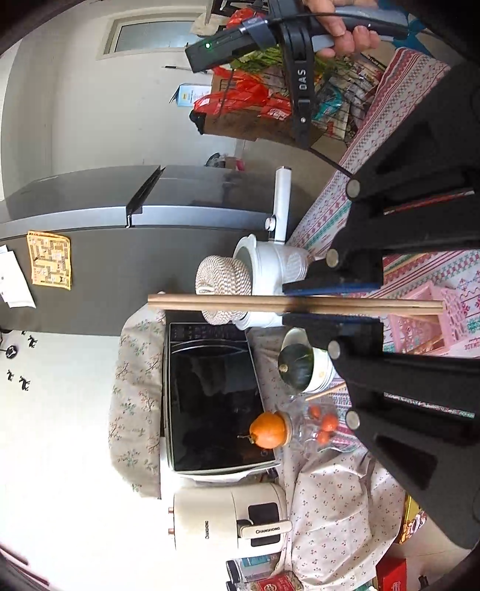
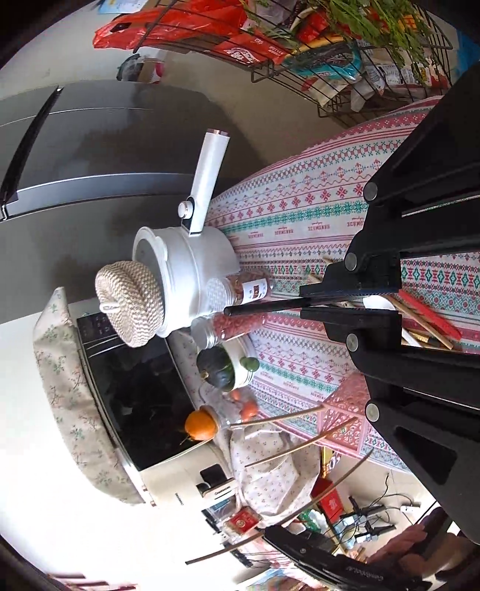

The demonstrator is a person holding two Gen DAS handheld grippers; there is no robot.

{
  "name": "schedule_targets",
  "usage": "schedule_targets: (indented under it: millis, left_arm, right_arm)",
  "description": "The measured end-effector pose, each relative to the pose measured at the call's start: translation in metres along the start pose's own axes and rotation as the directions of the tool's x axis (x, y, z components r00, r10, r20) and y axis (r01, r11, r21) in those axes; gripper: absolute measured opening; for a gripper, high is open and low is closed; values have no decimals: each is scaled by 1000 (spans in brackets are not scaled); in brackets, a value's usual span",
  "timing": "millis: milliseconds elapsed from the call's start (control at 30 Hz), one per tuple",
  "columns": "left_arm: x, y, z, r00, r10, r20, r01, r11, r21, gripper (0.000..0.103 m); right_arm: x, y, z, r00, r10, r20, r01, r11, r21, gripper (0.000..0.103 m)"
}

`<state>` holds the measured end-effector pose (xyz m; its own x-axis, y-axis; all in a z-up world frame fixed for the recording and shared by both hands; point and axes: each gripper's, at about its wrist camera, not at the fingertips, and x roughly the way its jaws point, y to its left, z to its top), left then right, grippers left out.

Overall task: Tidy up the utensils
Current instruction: 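Carry the chopsticks with the left tool while the right tool carries the black brush to the holder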

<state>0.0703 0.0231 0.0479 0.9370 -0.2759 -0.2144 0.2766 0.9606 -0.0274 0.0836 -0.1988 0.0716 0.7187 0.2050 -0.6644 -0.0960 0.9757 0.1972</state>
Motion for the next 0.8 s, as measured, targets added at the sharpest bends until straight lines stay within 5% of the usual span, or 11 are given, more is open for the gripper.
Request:
schedule_targets:
  millis: [167,467,533,600,800]
  left_arm:
    - [11,5,-10,995,85,47,-85,996,-3,10]
    - [50,15,-36,992,104,-73,-108,993,-54,11]
    - [59,22,-42,984,103,-148,-118,989,-95,16]
    - [61,29,-44,976,87,-200,-118,982,-150,38]
    - [42,38,-41,958,56,-281,-115,973,-198,53]
  right_arm:
    - [-6,13,5,999,35,22,-35,999,-4,4]
    - [-7,32,4,996,85,9,-85,996,-19,4]
    - [-6,37,4,995,96,7,-96,995,-24,4]
    - [-6,41,5,994,110,6,-110,993,-30,4]
    - [-10,53,10,987,157,28,-156,987,-32,4]
